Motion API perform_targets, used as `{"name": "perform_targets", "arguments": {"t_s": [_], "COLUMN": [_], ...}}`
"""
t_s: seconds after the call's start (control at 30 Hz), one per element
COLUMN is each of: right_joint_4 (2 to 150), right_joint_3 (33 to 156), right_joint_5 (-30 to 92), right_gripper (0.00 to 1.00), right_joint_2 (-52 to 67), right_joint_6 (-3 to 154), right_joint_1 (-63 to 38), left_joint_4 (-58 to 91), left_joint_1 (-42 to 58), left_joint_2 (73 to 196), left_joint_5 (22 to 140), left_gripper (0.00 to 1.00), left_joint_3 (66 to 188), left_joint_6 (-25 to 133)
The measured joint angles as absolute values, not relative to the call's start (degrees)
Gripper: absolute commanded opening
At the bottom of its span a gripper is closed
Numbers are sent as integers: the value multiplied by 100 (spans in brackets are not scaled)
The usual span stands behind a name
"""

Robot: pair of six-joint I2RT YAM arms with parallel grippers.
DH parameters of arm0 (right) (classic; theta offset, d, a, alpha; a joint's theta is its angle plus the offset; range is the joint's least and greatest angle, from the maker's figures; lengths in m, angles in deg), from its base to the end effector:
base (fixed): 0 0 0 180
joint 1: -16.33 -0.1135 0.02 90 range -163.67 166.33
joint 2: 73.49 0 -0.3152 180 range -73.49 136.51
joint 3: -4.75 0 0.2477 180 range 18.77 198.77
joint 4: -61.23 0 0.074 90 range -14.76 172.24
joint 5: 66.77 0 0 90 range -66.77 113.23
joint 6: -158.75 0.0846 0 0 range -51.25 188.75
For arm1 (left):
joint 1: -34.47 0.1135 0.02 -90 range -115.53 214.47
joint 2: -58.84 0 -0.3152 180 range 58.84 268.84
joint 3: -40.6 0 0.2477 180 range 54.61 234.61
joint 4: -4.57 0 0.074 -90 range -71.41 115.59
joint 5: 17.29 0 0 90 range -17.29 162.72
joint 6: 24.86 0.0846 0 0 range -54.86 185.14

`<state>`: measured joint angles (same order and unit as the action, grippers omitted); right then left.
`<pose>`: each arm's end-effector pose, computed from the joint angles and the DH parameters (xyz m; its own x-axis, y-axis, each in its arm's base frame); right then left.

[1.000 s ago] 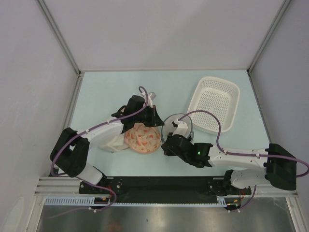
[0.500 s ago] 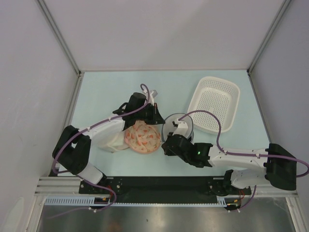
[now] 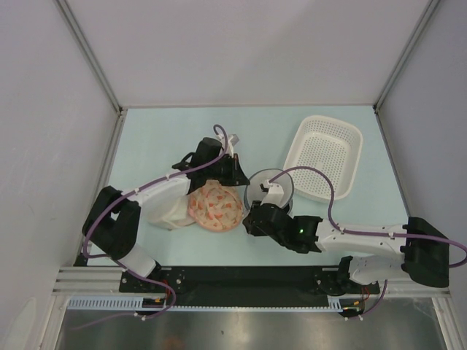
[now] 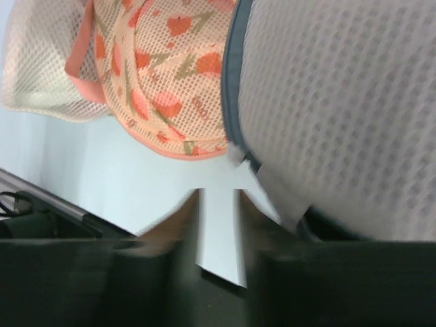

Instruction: Unzip the laundry bag and remove the bra

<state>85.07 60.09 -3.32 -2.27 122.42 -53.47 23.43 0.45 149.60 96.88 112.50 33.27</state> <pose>0.1294 0.2421 0.2485 -0.7114 0.1535 -0.6858 -0.2493 0.8573 0.4504 0.2941 -0.2403 0.2561 -0.8419 -0.0129 -0.5395 0.3937 0.6690 -0.6304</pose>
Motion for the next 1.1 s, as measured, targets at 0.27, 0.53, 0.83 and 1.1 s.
{"name": "perform_targets", "arguments": {"t_s": [0.27,0.53,0.83,1.1], "right_joint_4": [8972,9390,9816,9842], "right_joint_3": [6770,6999,6851,6245], "right_joint_5": [-183,-290,-336,283], "right_gripper": [74,68,65,63], "right_joint_2": [-468,-1244,-2369,-2544], "right_joint_6": [11818,11278,10708,10465], "right_joint_1": [-5373,-4746,-3144,-2034], "left_joint_4": [2343,2317,2218,2253], "left_joint_1": [113,113,113,113], "left_joint_2": [14958,14820,14265,13985], "left_joint_5": [9622,9677,9756,9782], "left_gripper": [0,18,61,64], "left_joint_3": [11250,11209,10894,10894], "left_joint_6": [3425,3438,3412,3375]}}
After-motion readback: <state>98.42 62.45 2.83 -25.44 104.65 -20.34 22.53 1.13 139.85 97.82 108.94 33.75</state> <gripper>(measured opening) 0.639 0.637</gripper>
